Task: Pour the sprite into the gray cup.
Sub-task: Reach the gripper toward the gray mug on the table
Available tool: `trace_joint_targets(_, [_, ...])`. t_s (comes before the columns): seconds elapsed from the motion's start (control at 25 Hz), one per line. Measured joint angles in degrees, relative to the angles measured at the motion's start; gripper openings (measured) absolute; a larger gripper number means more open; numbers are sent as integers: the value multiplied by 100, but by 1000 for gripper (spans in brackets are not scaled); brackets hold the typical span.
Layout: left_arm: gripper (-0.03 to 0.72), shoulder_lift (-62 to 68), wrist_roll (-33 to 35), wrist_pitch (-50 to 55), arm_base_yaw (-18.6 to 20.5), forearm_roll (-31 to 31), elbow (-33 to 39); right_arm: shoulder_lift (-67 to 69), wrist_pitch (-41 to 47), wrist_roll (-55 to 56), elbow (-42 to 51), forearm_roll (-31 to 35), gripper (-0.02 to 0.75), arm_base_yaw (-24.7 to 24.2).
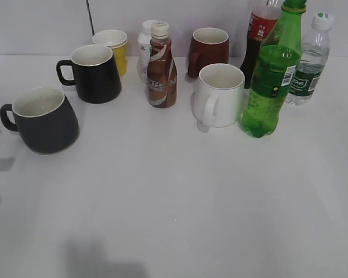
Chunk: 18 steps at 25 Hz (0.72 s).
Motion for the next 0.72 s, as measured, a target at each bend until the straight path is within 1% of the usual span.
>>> trace_joint_targets(0.16, [239, 1117, 0, -637, 0, 198, 0, 0, 0, 0, 0, 0, 587, 0])
trace_joint_targets(0.32, [247, 1718, 0, -955, 0, 510, 0, 0, 0, 0, 0, 0, 587, 0])
trace_joint_targets(0.4, [275, 1826, 0, -1113, 0, 509, 0, 0, 0, 0, 0, 0, 587, 0])
trace_joint_targets(0.56, [372, 1893, 0, -1358, 0, 459, -39, 0, 0, 0, 0, 0, 587, 0])
trace_joint_targets(0.64, [390, 1905, 0, -1382, 0, 479, -89, 0, 0, 0, 0, 0, 587, 0])
trace_joint_targets(0.72, [391, 1905, 0, -1398, 0, 490, -133, 0, 0, 0, 0, 0, 587, 0])
